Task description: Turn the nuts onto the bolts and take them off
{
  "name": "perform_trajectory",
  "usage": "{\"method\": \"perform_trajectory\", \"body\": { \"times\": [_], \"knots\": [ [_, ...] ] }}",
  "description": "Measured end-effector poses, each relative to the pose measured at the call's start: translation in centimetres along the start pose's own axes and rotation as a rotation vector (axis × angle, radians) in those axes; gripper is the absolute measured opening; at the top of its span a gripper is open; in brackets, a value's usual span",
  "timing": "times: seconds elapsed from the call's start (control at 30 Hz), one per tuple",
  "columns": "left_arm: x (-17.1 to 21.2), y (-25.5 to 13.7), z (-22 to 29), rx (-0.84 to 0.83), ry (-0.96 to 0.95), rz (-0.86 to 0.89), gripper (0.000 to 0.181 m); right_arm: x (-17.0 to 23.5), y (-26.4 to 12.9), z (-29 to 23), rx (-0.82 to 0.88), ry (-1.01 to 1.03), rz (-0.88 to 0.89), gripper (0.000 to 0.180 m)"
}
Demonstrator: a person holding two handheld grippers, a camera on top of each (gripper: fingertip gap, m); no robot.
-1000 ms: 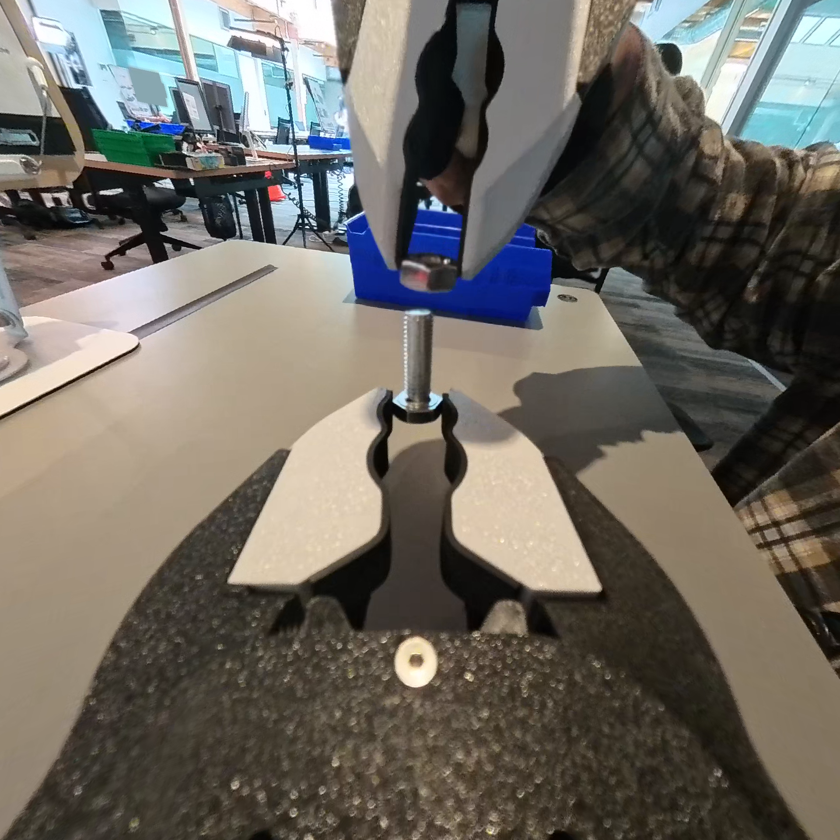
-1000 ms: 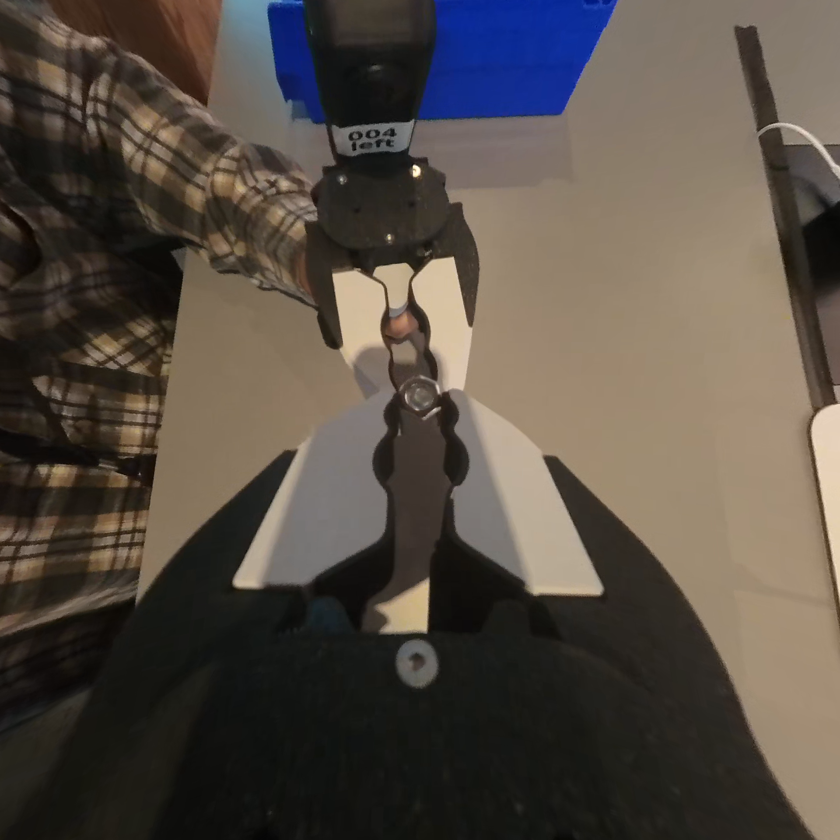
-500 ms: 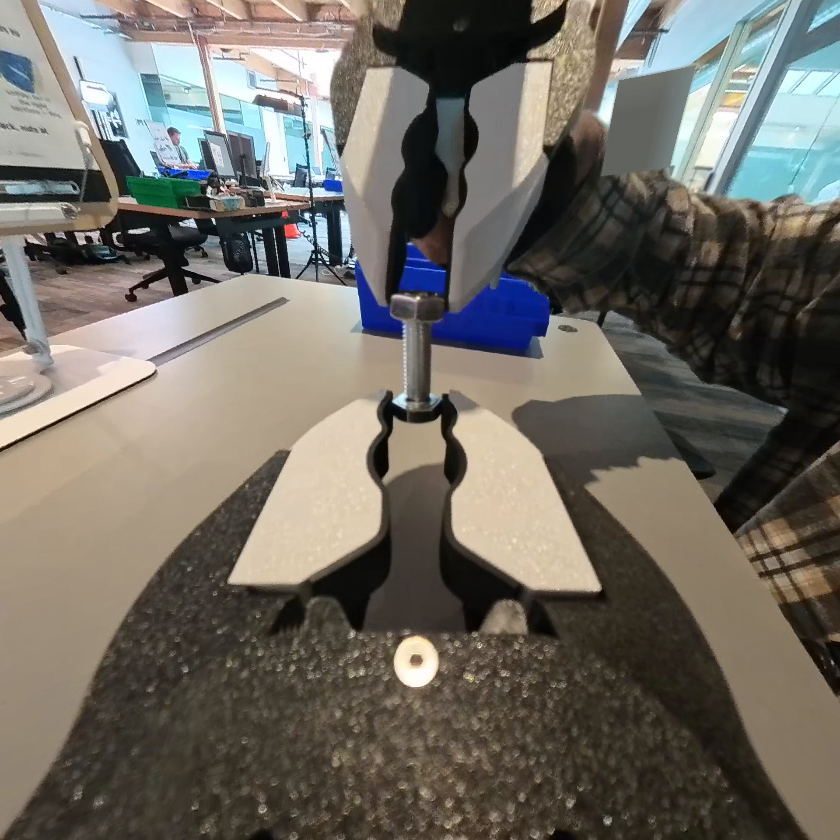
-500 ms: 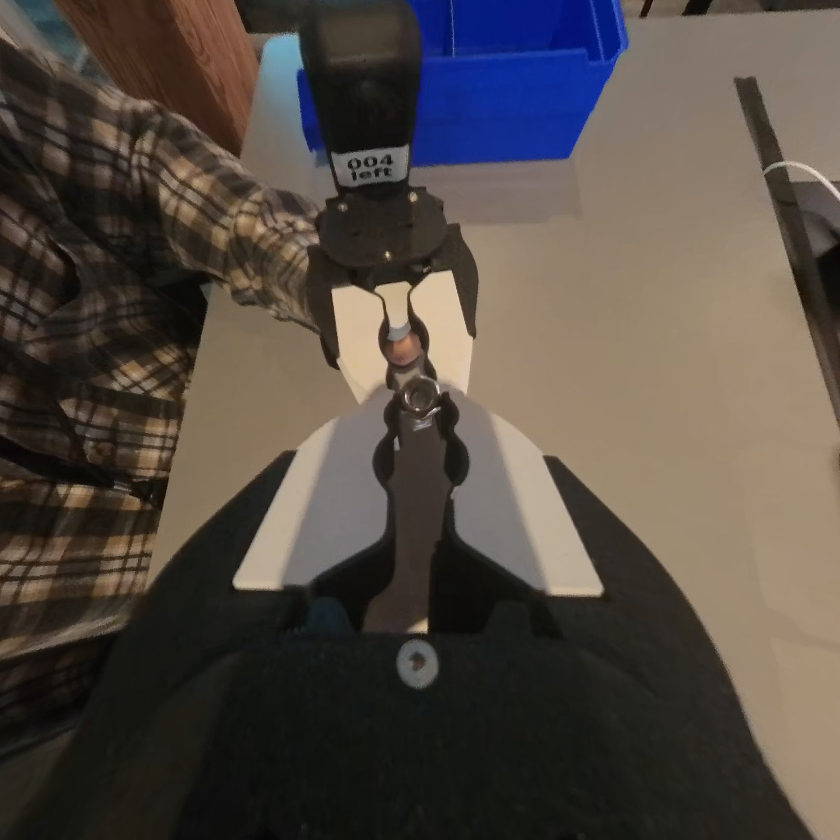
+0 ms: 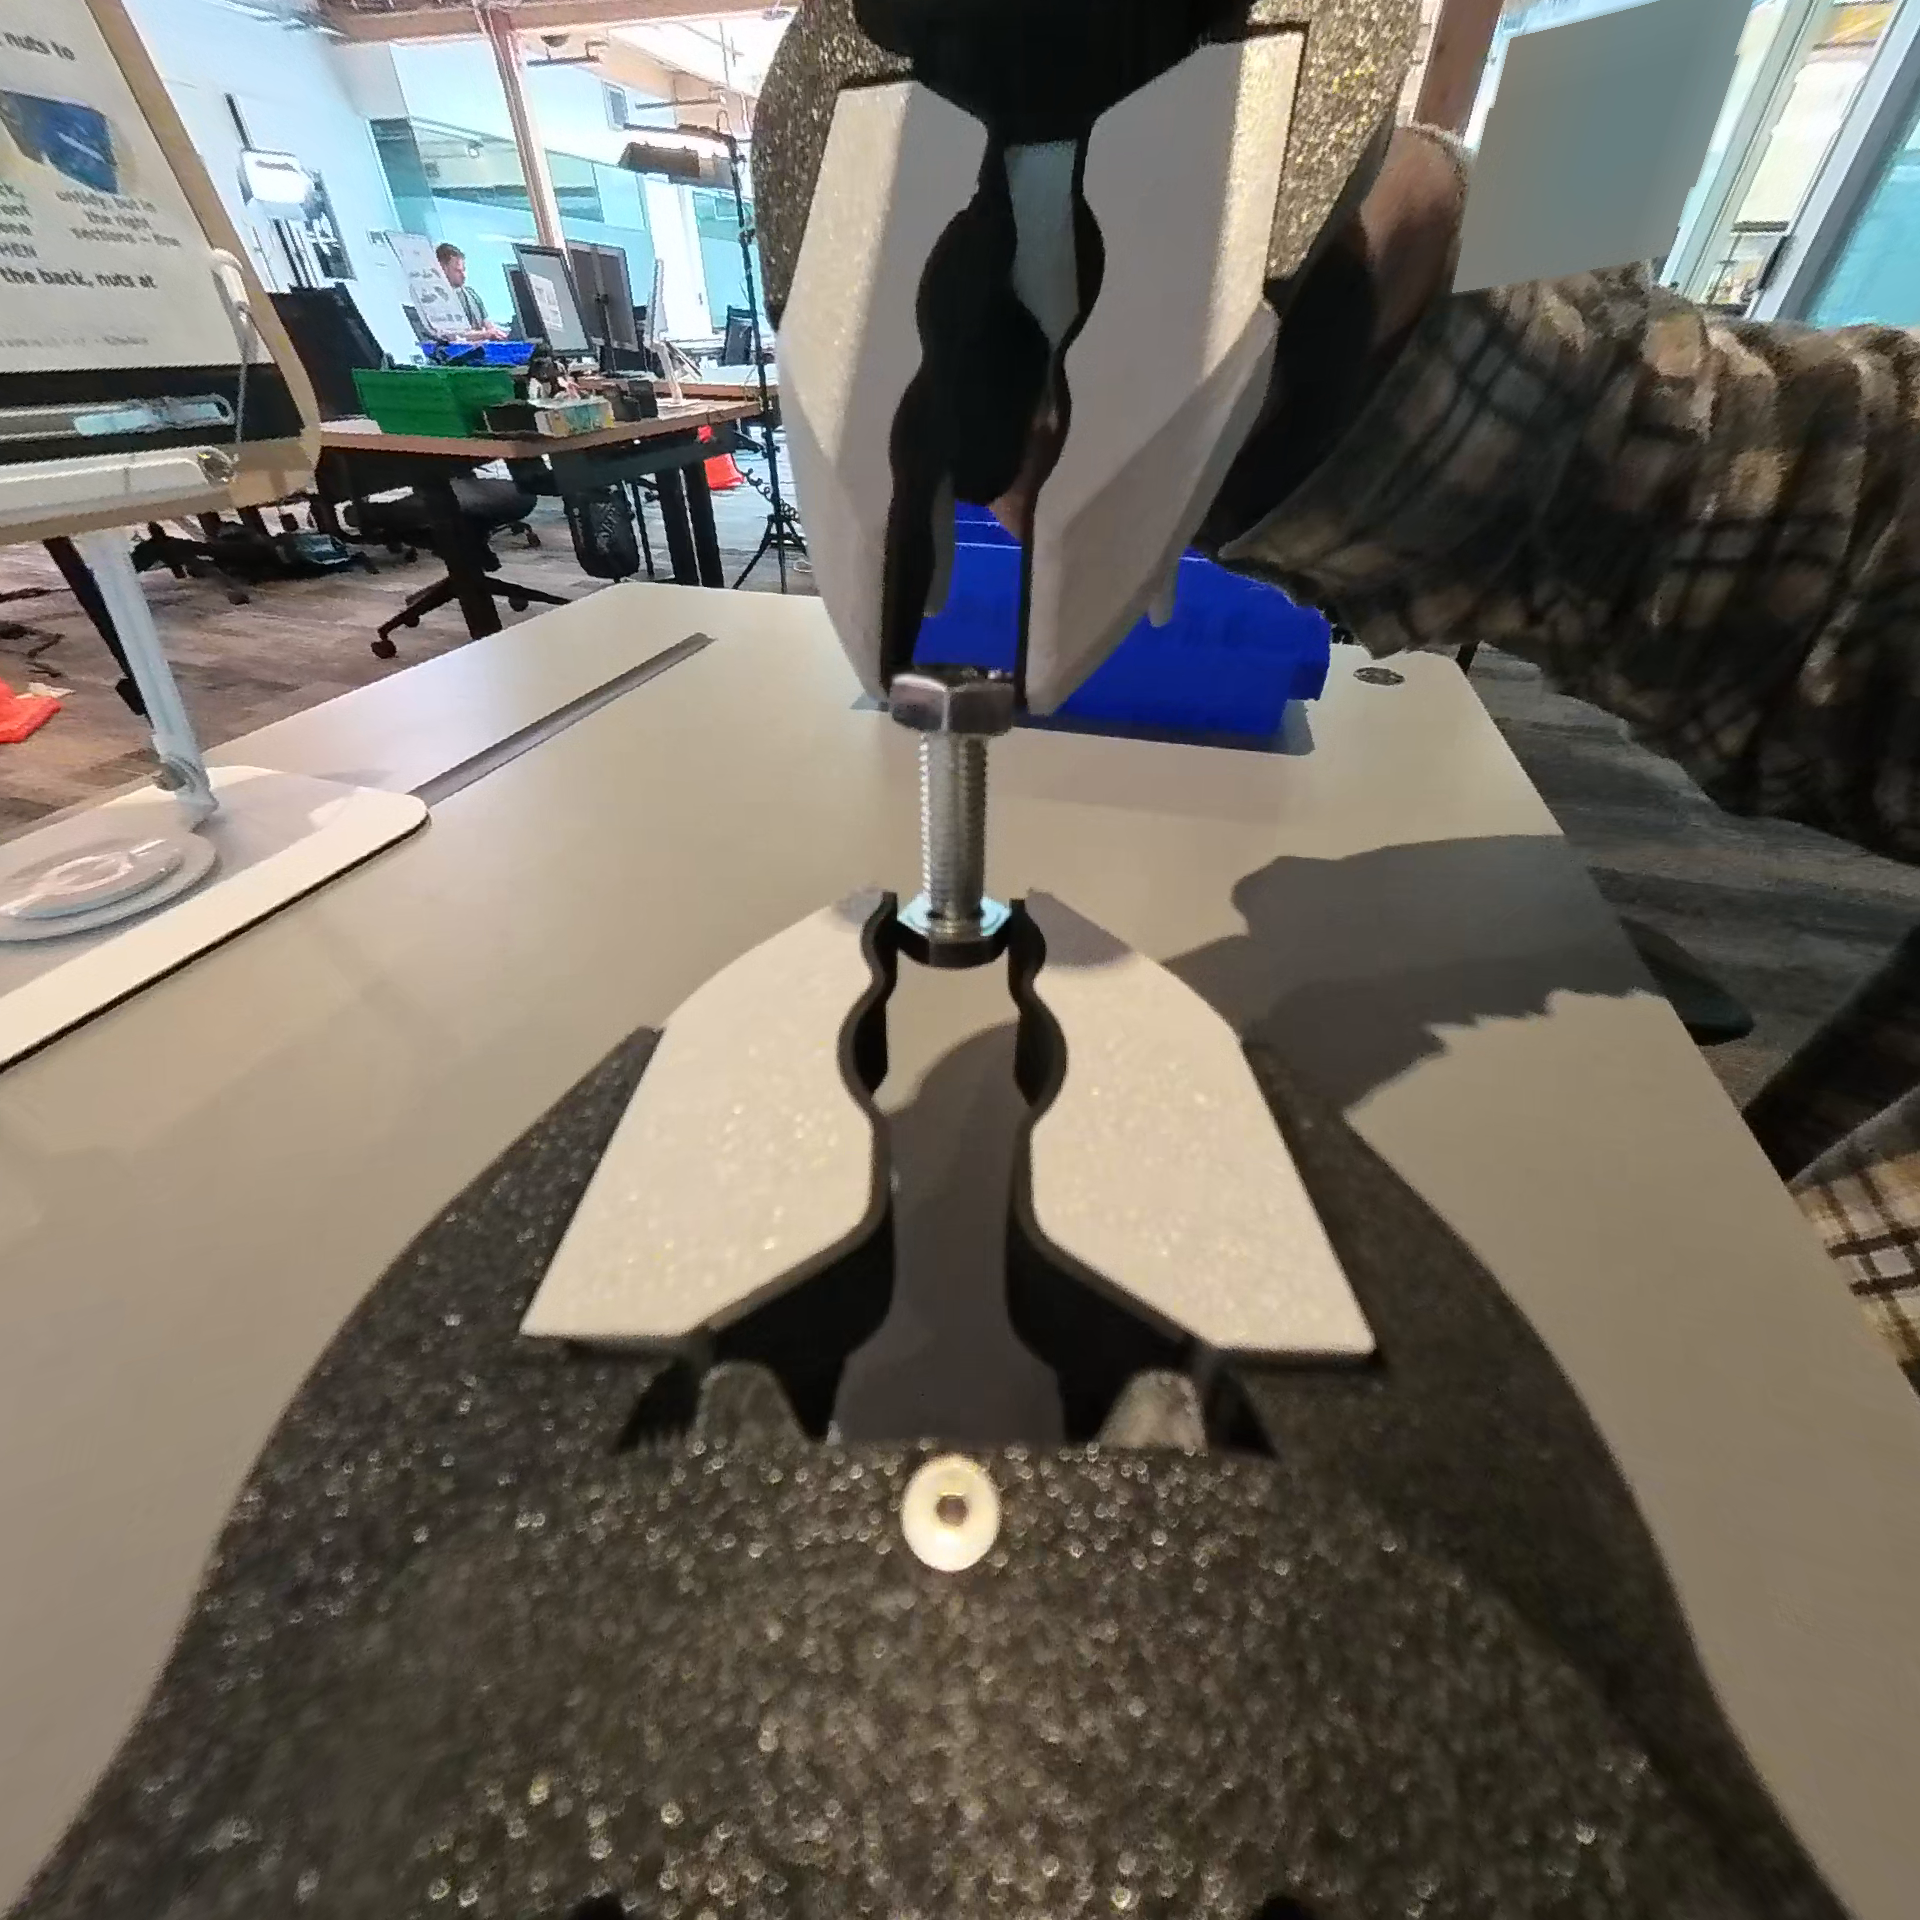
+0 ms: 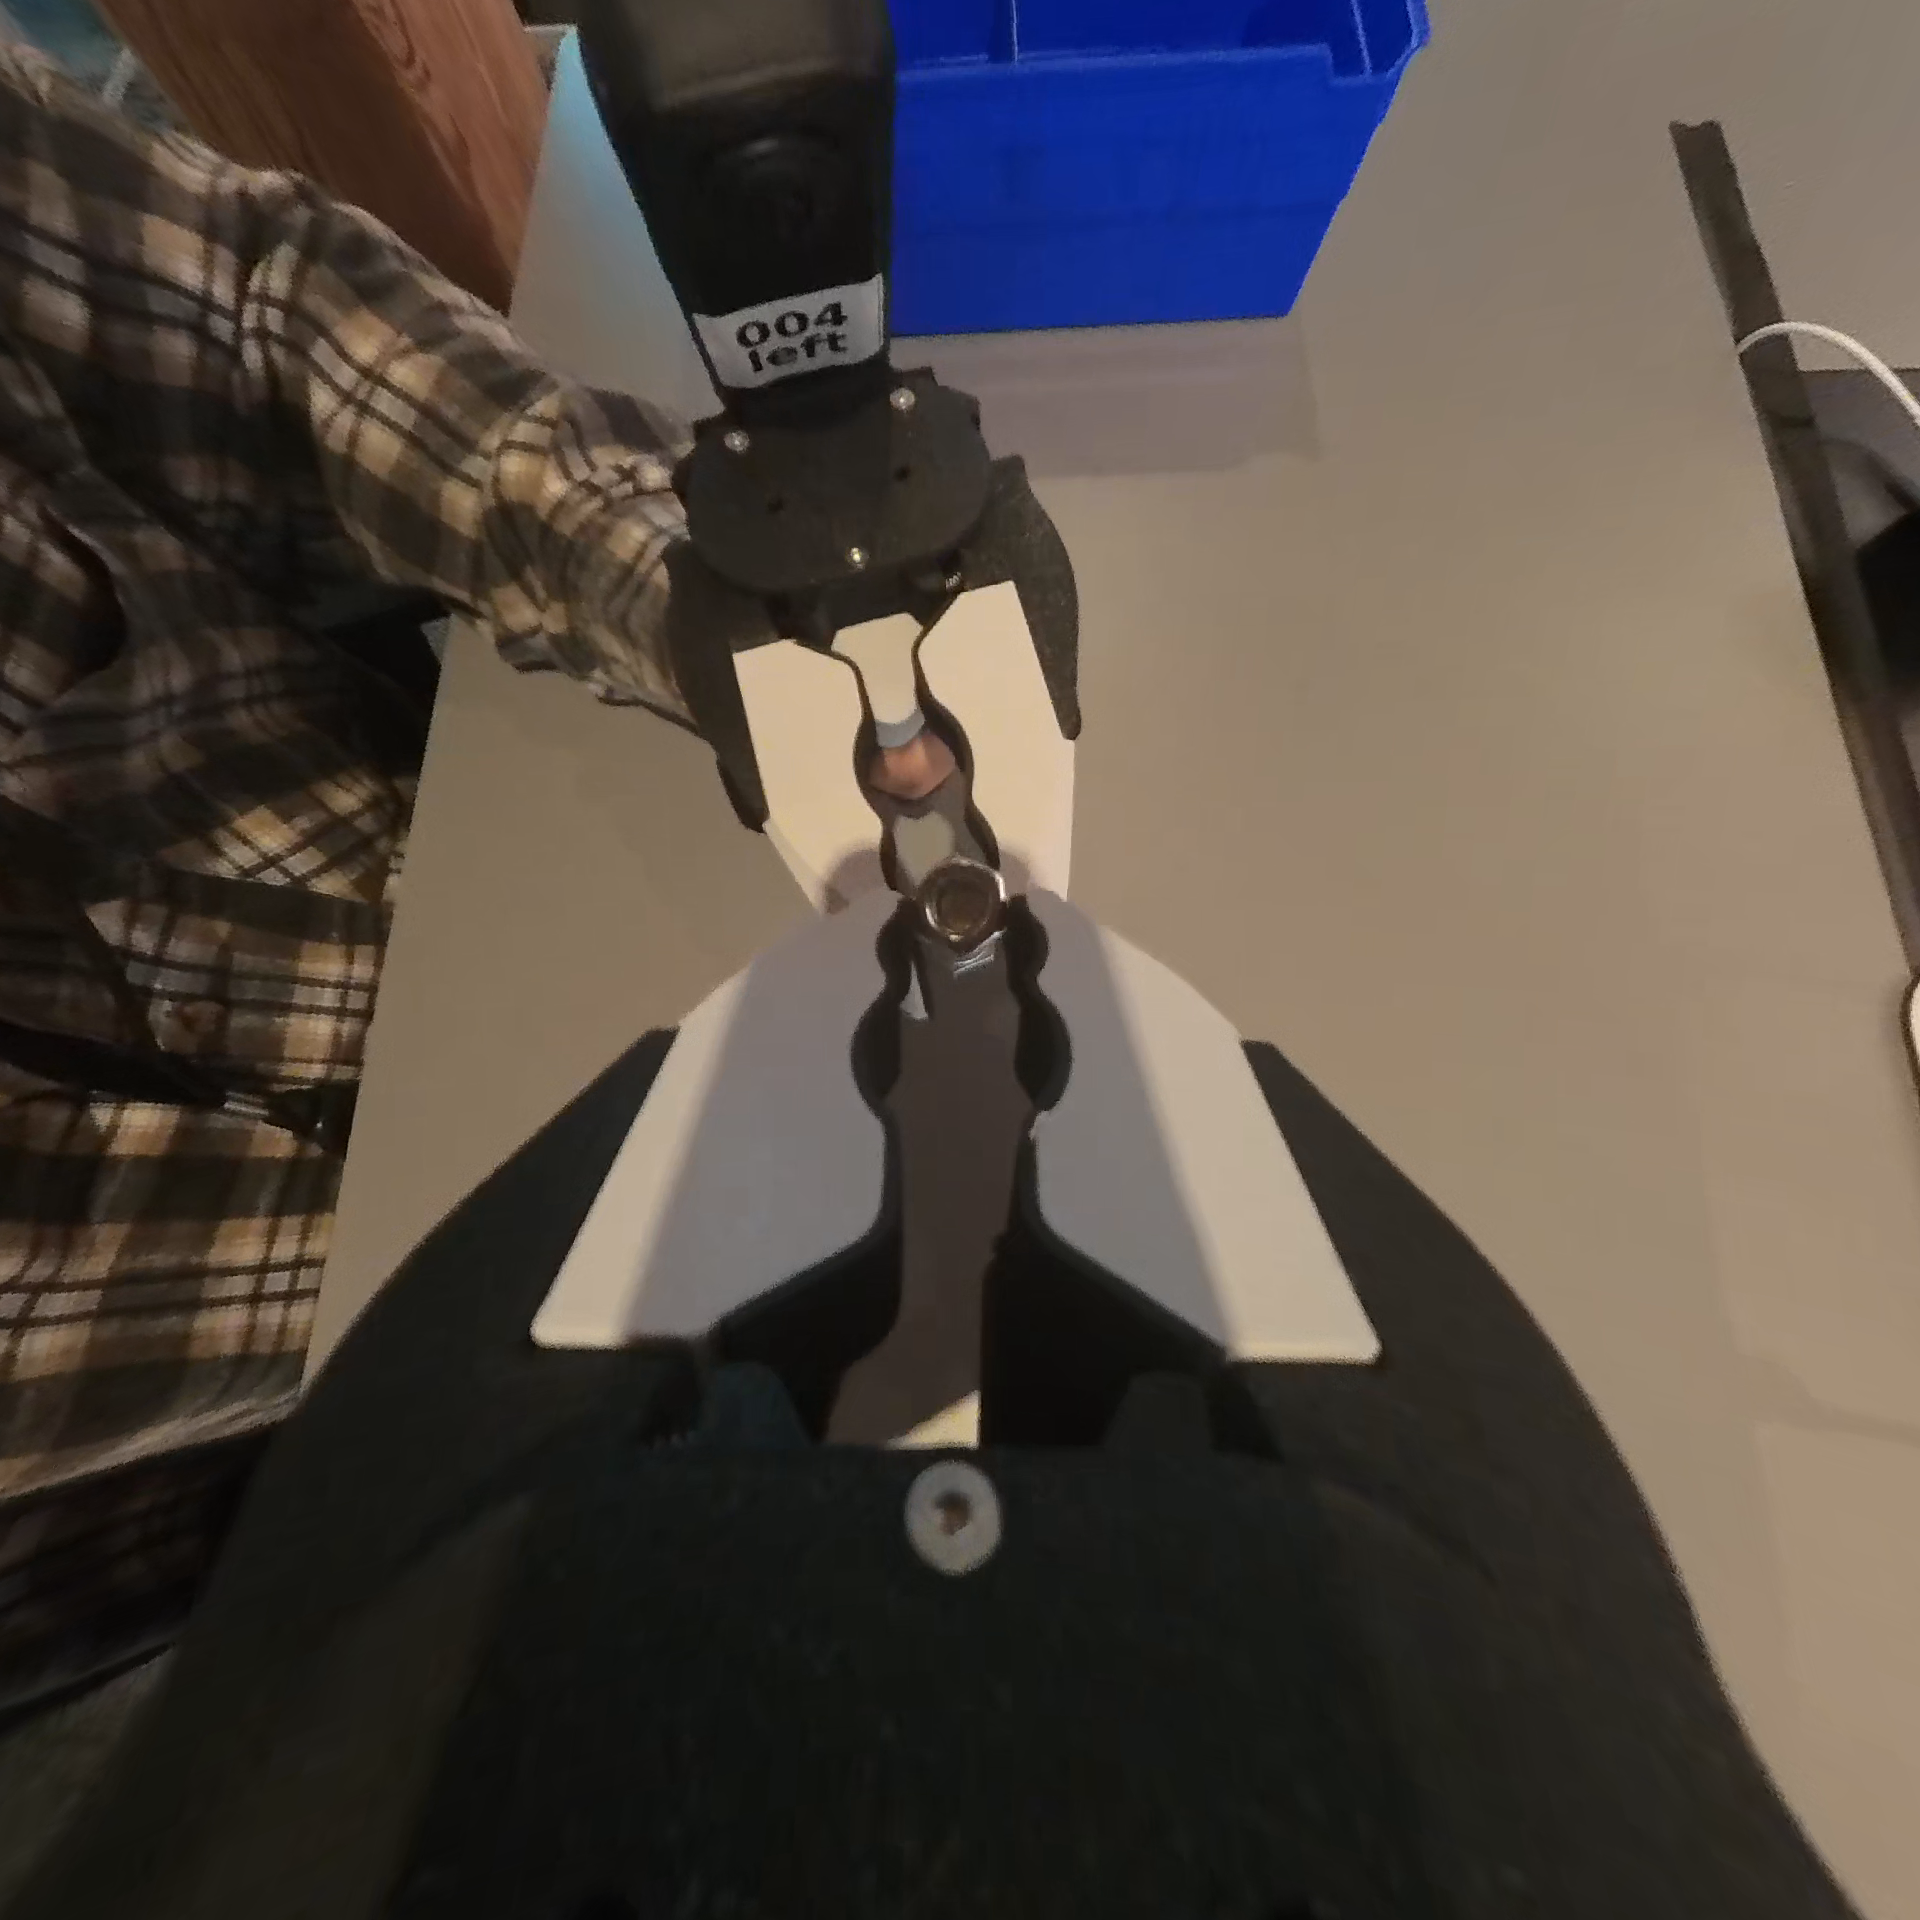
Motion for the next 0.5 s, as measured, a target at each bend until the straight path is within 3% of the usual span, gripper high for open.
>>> {"method": "perform_trajectory", "body": {
  "times": [0.5],
  "knots": [
    [-0.08,0.03,0.12,0.019,-0.015,0.010,0.019,-0.17,-0.03,-0.15,-0.004,-0.008,0.007,0.017]
  ]
}}
Point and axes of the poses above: each gripper's, where its closed fingertips meet, y out along the fingers, x out of its underside, z = x × y across the jaws, the point moved 5 cm from there along -y, back along the fingers, and after that the axes turned 6 degrees about y, right-handed, at the moved point
